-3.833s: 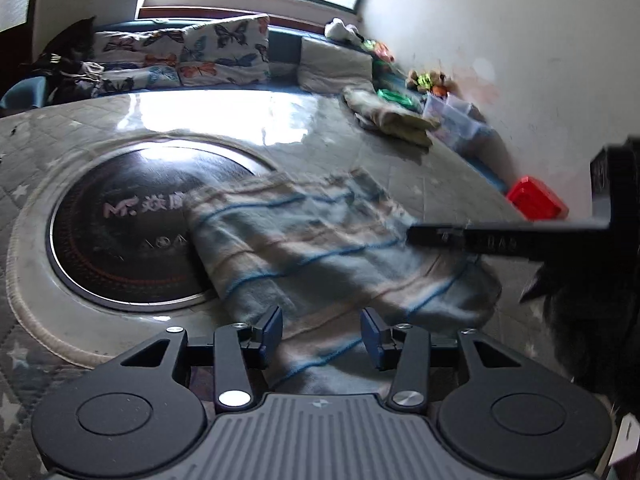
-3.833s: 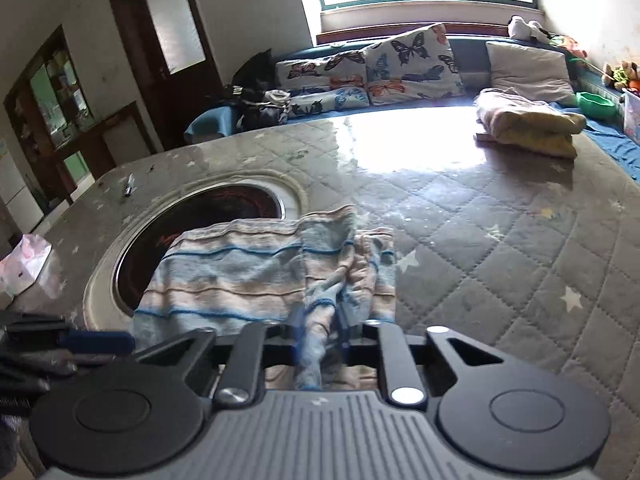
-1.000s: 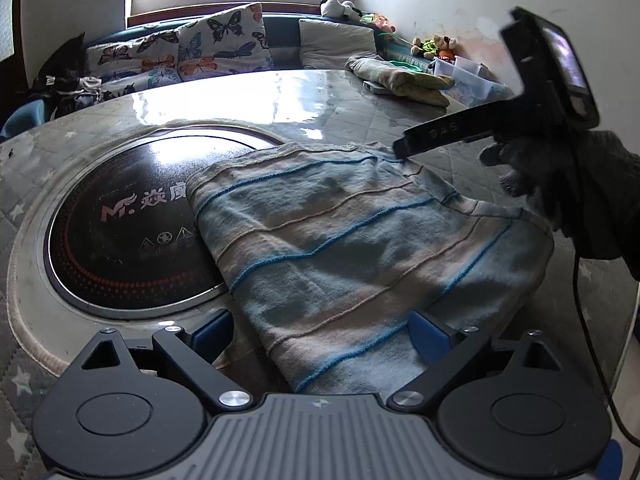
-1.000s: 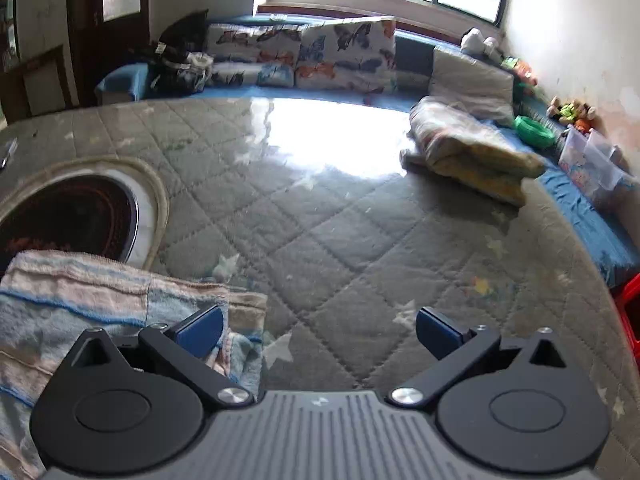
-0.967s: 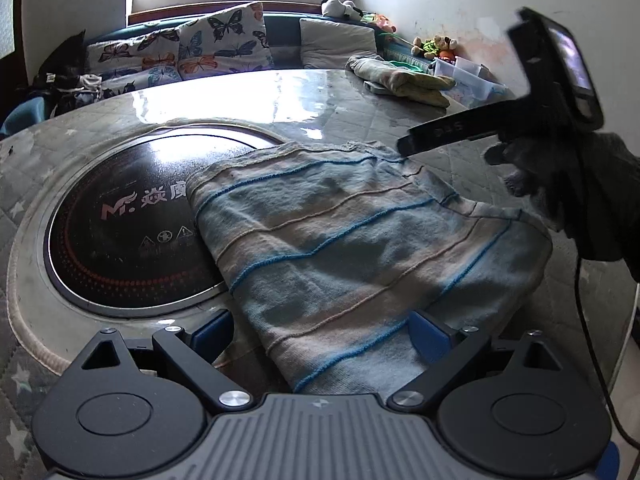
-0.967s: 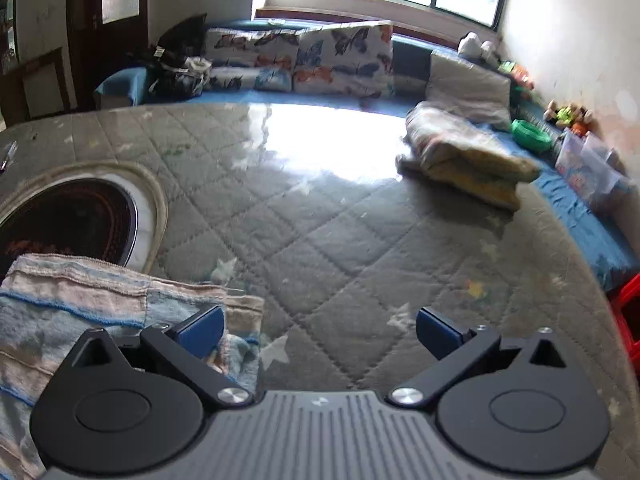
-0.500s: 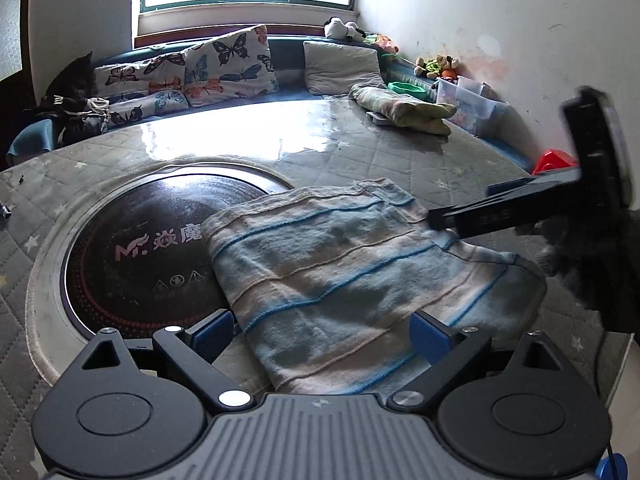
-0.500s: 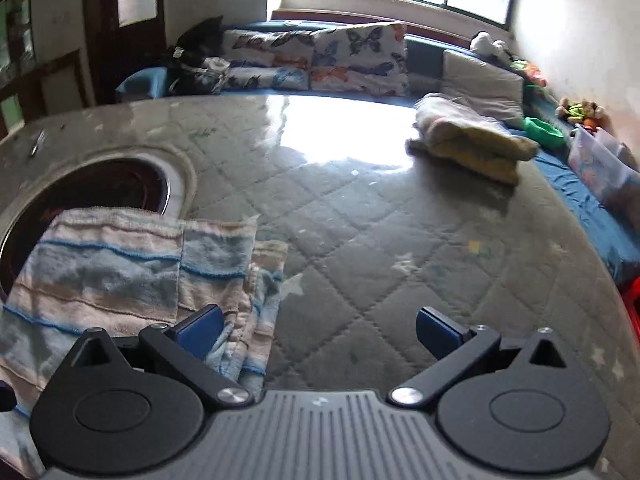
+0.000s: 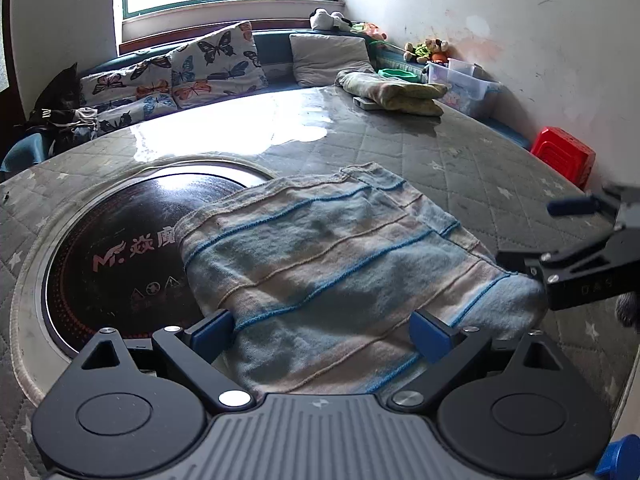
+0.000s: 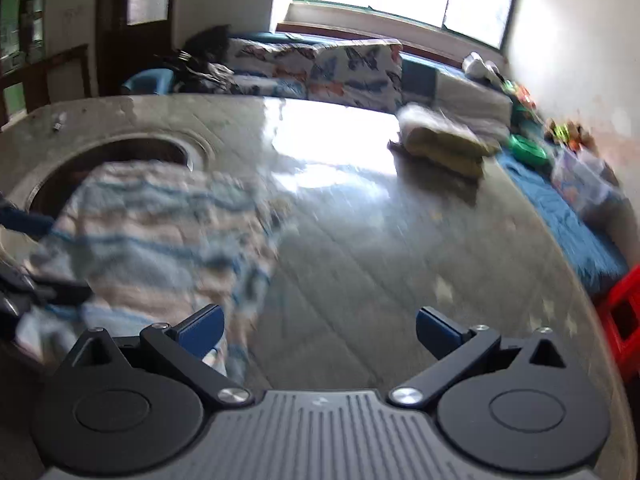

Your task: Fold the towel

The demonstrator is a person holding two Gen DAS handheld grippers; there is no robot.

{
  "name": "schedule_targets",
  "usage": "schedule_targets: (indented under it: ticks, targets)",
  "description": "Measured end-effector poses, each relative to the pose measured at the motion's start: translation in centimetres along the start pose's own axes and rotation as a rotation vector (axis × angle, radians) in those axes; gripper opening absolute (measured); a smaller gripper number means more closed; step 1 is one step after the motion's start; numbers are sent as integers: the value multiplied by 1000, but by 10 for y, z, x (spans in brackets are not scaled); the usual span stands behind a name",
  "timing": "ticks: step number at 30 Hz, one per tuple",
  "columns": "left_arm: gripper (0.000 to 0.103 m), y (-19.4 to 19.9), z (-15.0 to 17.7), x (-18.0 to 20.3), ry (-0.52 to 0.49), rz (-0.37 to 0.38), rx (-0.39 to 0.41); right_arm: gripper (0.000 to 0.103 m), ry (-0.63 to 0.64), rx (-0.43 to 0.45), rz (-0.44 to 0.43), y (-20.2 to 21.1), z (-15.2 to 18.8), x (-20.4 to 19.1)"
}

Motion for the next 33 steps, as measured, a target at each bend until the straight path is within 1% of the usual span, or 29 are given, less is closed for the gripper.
schedule_targets:
  ticks: [4, 7, 11, 16, 18, 22, 25, 27, 31, 33]
  targets:
    - [97, 4, 1, -2, 5, -2, 2, 103, -99, -17, -1, -2, 17, 15]
    - [97, 12, -3, -2, 13, -4, 22, 103, -77, 8, -16, 5, 11, 7]
    - [97, 16, -8, 7, 6, 12, 40, 103, -41, 42, -36, 15, 1, -4]
    - [97, 11, -2, 17, -7, 27, 19, 103, 3, 86, -61, 27, -10, -19]
    - [97, 9, 3, 19, -15, 30, 9, 103, 6, 65, -50, 22, 1, -20]
    - [97, 9, 9, 20, -31, 29, 1, 103, -70, 40, -74, 12, 17, -14]
    - [97, 16, 9, 17, -28, 29, 10, 103, -63, 46, -65, 20, 12, -11]
    - [97, 21, 10, 14, -24, 27, 14, 103, -37, 66, -63, 28, 7, -13]
    - [97, 25, 20, 7, -16, 18, -6, 103, -4, 69, -64, 34, 8, -17]
    - [97, 24, 29, 4, -11, 13, -26, 103, -9, 35, -65, 29, 18, -16]
Point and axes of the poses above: each gripper's, at about its wrist camera, not at the fingertips, and y roughly against the way its jaws point, x to its right, z to its underside, the point moved 8 cm from there along -y, roughly the way its jaws point, and after that the axes turned 9 degrees about x, right-handed, at the moved point
